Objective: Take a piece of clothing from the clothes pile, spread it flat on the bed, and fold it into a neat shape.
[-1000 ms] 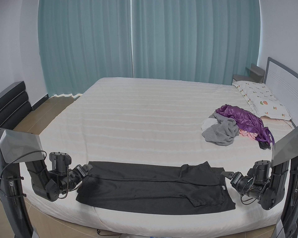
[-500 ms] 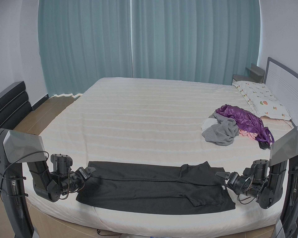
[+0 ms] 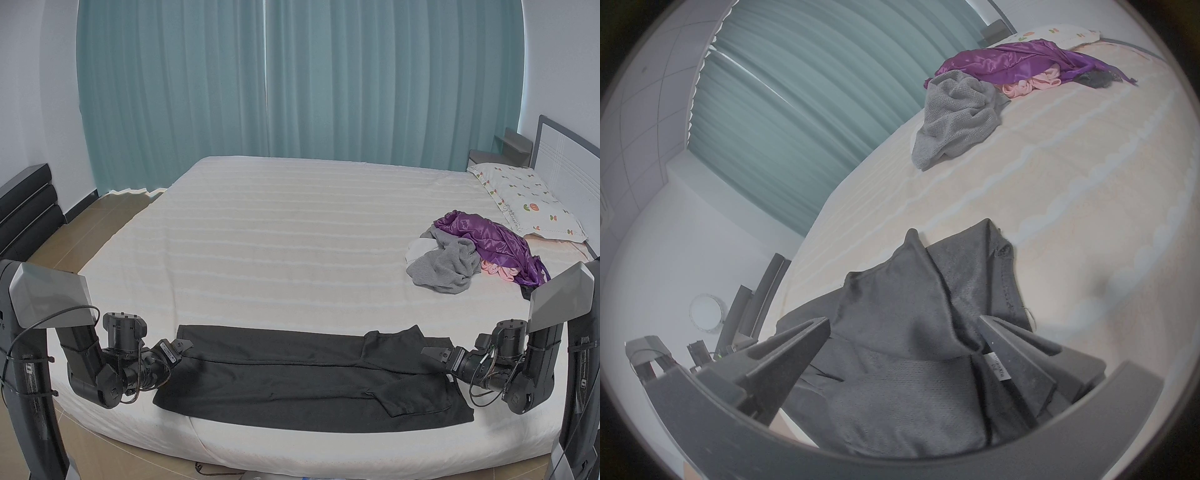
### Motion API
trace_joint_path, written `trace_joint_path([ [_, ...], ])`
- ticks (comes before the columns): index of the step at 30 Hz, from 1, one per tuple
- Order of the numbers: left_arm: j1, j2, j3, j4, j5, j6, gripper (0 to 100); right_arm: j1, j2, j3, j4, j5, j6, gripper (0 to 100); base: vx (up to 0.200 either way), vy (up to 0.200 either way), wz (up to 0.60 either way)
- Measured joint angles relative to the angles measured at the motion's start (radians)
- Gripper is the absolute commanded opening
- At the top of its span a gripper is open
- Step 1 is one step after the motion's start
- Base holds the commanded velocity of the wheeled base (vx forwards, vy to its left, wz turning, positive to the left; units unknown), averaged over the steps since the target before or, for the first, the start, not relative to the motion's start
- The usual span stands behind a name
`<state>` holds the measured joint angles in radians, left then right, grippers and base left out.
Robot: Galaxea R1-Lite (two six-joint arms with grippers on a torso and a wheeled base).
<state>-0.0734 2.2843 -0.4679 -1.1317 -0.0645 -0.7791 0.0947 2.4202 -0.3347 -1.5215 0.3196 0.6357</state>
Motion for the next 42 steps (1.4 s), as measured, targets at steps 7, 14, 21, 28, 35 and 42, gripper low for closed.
trace_joint_path([
  [7, -0.001, 0.003, -0.001, 0.000, 0.000, 0.000, 100, -0.018, 0.038, 0.008, -0.009, 0.043, -0.079, 100, 0.000, 0.000, 0.00],
  [14, -0.002, 0.004, 0.000, 0.000, 0.000, 0.001, 100, -0.019, 0.069, 0.016, -0.015, 0.044, -0.121, 100, 0.000, 0.000, 0.00],
  [21, -0.002, 0.005, -0.002, 0.000, 0.001, 0.001, 100, -0.024, 0.081, 0.034, -0.031, 0.044, -0.144, 0, 0.000, 0.000, 0.00],
  [28, -0.006, 0.016, -0.020, 0.000, 0.014, 0.010, 100, -0.040, 0.081, 0.055, -0.031, 0.044, -0.181, 0, 0.000, 0.000, 0.00],
  [35, -0.006, 0.022, -0.039, 0.000, 0.018, 0.012, 100, -0.049, 0.075, 0.040, -0.031, 0.044, -0.168, 0, 0.000, 0.000, 0.00],
  [42, -0.014, 0.044, -0.070, 0.001, 0.065, 0.025, 100, -0.067, 0.073, 0.020, -0.032, 0.039, -0.133, 0, 0.000, 0.000, 0.00],
])
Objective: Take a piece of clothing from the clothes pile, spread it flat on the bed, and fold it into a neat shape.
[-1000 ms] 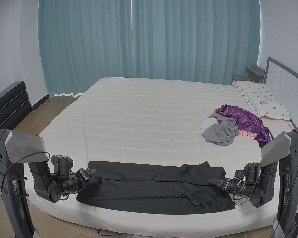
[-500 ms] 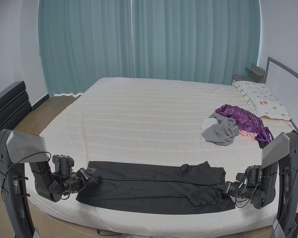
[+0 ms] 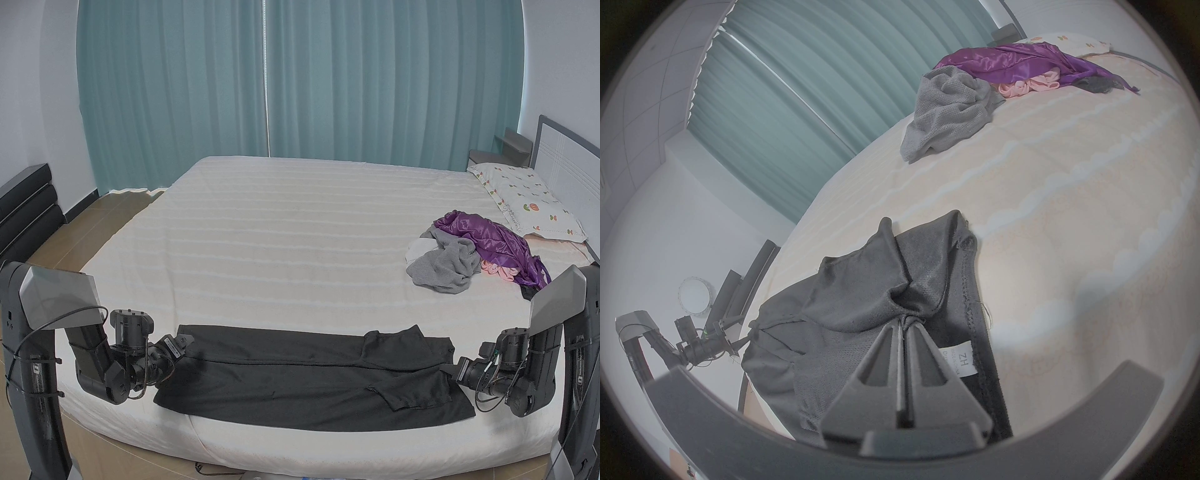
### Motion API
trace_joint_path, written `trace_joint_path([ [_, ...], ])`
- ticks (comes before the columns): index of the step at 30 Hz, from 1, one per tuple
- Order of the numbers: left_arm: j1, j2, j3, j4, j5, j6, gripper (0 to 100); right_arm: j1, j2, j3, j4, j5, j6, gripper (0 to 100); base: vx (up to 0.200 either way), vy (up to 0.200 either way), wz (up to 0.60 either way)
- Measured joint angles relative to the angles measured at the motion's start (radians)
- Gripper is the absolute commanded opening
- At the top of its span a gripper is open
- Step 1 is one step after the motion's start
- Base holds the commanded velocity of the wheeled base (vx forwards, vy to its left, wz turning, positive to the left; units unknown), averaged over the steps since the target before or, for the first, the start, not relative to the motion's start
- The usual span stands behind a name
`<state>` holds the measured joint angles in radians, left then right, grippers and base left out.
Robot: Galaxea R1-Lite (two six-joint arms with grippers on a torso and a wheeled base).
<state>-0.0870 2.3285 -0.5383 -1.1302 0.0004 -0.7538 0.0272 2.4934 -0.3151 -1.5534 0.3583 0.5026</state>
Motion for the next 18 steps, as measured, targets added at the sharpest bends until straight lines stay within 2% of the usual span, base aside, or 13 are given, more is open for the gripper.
trace_joint_path([
  [6, -0.020, 0.033, -0.026, -0.001, 0.059, 0.039, 100, 0.000, 0.000, -0.001, 0.000, -0.001, 0.006, 0, 0.000, 0.000, 0.00],
  [7, -0.023, 0.038, -0.029, -0.001, 0.063, 0.042, 0, 0.000, 0.000, -0.001, 0.000, -0.001, 0.007, 0, 0.000, 0.000, 0.00],
  [13, -0.030, 0.056, -0.037, -0.001, 0.071, 0.046, 0, 0.002, 0.003, 0.003, 0.001, -0.001, 0.007, 0, 0.000, 0.000, 0.00],
  [18, -0.023, 0.060, -0.038, -0.003, 0.119, 0.044, 0, 0.005, 0.003, 0.003, 0.000, -0.001, 0.007, 0, 0.000, 0.000, 0.00],
])
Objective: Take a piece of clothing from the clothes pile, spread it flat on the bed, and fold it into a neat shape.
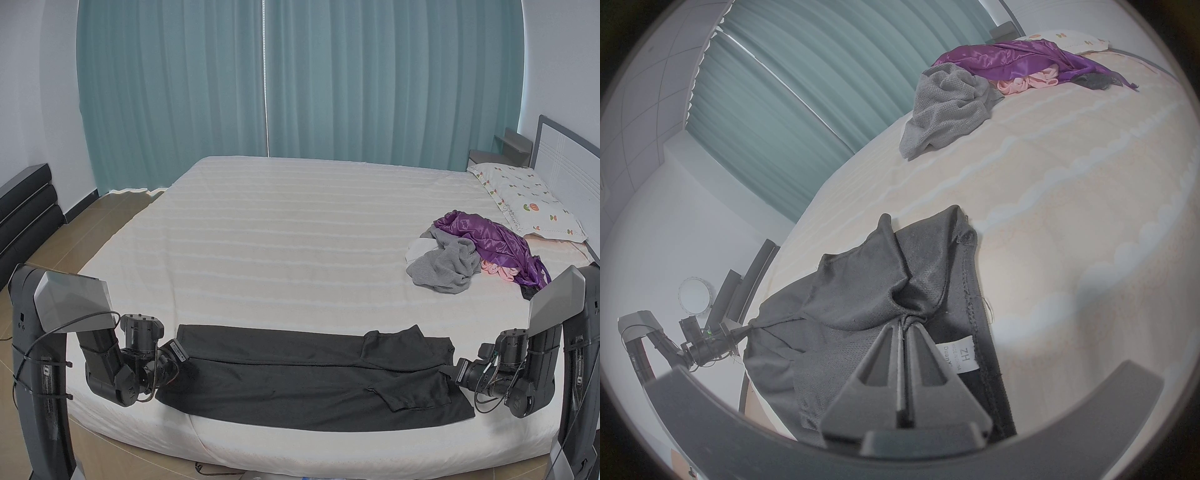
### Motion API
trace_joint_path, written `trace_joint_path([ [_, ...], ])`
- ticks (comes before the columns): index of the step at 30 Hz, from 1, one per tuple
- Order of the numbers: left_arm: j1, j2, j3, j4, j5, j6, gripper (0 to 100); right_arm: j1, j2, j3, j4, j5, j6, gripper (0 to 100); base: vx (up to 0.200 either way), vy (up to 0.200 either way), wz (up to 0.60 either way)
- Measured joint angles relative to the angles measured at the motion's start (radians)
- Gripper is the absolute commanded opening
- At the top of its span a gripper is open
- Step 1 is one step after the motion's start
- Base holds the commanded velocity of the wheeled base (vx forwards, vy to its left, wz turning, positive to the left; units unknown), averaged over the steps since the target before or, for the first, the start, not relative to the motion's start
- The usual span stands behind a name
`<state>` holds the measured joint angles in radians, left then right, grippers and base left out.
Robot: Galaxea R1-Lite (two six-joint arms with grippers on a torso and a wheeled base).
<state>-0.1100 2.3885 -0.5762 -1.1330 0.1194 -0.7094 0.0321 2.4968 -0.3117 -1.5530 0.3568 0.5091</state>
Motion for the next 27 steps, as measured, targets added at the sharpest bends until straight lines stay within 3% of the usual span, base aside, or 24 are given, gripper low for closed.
trace_joint_path([
  [22, 0.031, 0.017, 0.007, -0.034, 0.022, -0.003, 0, 0.001, 0.010, -0.036, 0.000, -0.023, 0.003, 0, 0.000, 0.000, 0.00],
  [23, 0.030, 0.017, 0.008, -0.034, 0.021, -0.003, 100, 0.002, 0.012, -0.037, 0.000, -0.024, 0.003, 0, 0.000, 0.000, 0.00],
  [24, 0.029, 0.017, 0.010, -0.034, 0.020, -0.004, 100, 0.003, 0.014, -0.039, 0.000, -0.024, 0.003, 100, 0.000, 0.000, 0.00],
  [27, 0.027, 0.016, 0.013, -0.034, 0.019, -0.005, 100, 0.005, 0.015, -0.037, 0.000, -0.025, 0.003, 100, 0.000, 0.000, 0.00],
])
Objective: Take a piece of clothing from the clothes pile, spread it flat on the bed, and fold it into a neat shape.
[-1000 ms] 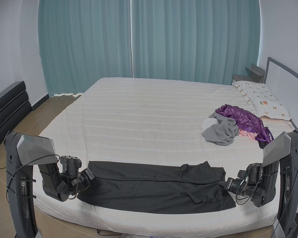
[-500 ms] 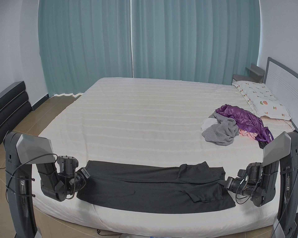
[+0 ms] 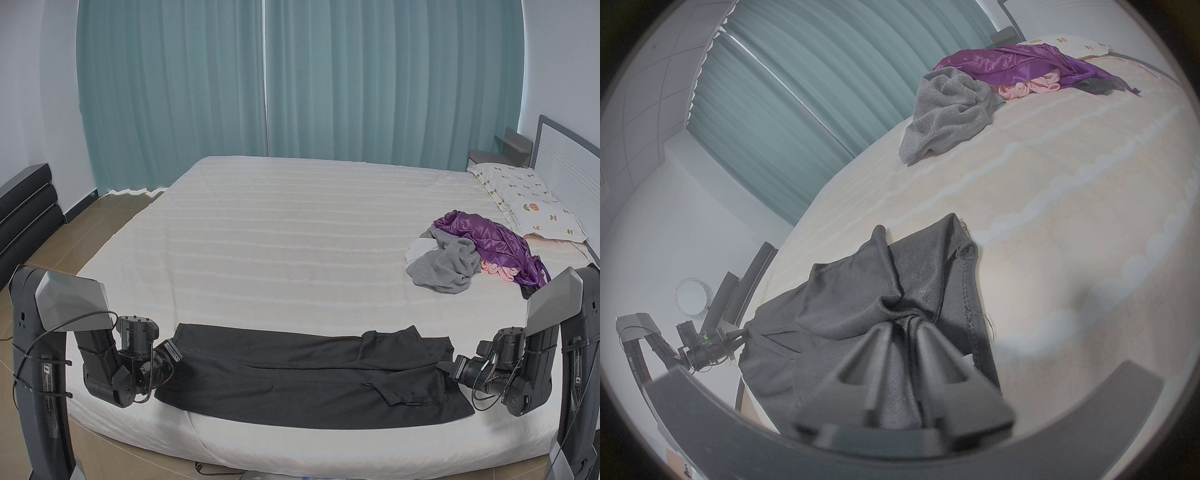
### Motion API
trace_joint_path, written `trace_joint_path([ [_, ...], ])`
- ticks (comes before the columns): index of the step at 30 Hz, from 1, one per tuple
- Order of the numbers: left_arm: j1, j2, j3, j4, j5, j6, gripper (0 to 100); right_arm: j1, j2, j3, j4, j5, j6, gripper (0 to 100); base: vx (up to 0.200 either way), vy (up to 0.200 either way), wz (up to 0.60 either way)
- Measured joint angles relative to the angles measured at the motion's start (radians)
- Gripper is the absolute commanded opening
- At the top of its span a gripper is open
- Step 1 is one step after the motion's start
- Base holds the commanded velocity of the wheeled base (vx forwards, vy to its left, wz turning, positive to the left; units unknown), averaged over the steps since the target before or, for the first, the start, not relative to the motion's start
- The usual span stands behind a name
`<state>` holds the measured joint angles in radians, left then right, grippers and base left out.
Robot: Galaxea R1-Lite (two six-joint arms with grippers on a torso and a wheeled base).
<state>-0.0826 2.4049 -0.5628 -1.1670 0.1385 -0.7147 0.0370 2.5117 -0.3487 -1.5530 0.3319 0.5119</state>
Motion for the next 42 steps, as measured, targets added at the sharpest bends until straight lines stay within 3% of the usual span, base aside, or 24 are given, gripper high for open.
trace_joint_path([
  [4, -0.001, -0.001, 0.003, 0.000, -0.002, -0.005, 100, -0.002, -0.024, 0.009, 0.001, 0.001, 0.012, 100, 0.000, 0.000, 0.00],
  [10, 0.013, -0.013, 0.005, -0.001, -0.017, -0.054, 100, -0.012, -0.087, -0.006, 0.000, 0.009, 0.104, 100, 0.000, 0.000, 0.00],
  [23, 0.044, -0.049, 0.005, 0.000, -0.077, -0.120, 100, 0.027, -0.049, -0.156, 0.140, 0.006, 0.101, 100, 0.000, 0.000, 0.00],
  [24, 0.044, -0.049, 0.005, 0.000, -0.077, -0.120, 100, 0.029, -0.045, -0.158, 0.140, 0.006, 0.093, 0, 0.000, 0.000, 0.00],
  [31, 0.045, -0.051, 0.004, 0.000, -0.076, -0.120, 100, 0.040, -0.019, -0.153, 0.130, 0.001, 0.038, 0, 0.000, 0.000, 0.00],
  [42, 0.046, -0.051, -0.003, 0.000, -0.076, -0.119, 100, 0.029, -0.032, -0.073, 0.058, 0.000, 0.023, 0, 0.000, 0.000, 0.00],
])
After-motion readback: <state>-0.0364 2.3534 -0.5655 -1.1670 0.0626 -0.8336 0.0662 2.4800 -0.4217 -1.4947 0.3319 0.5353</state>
